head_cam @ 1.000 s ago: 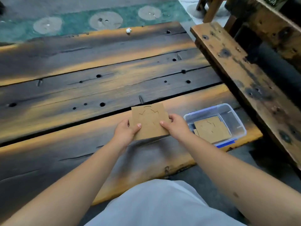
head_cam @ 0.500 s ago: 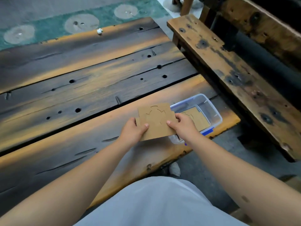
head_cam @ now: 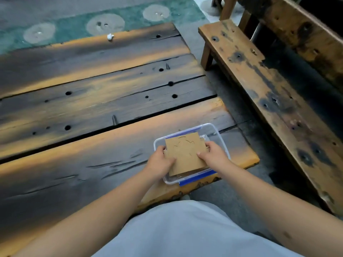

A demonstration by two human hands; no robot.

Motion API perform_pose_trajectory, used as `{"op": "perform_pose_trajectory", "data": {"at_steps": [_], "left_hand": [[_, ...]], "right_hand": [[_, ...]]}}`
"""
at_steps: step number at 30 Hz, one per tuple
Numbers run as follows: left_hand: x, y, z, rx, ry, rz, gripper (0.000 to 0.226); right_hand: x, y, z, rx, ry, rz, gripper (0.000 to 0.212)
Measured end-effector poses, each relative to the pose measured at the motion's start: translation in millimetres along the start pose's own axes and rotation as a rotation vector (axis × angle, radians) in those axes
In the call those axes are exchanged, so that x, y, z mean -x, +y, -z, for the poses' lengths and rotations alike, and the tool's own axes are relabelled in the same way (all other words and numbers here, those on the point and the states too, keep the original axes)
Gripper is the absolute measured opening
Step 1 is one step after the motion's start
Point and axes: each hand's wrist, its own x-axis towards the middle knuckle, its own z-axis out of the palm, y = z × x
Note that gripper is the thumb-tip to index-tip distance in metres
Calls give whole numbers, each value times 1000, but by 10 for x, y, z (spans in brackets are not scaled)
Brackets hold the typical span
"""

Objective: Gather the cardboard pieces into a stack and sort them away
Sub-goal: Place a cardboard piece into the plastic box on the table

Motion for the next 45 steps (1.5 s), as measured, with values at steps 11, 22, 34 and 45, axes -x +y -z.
{"op": "perform_pose_trajectory", "data": {"at_steps": [11,22,34,45], "left_hand": [[-188,111,-363,153,-11,248,31],[-292,58,-475,379,-69,414,36],[-451,13,-395,791,-191,701,50],[-509,20,-350,738,-269,687,52]], "right_hand": [[-280,57,-24,427,-90,-71,33],[-459,29,35,374,-148,-172,56],[-700,1,223,-149,-263,-512,51],[-820,60,217,-235,-435,-570,73]]}}
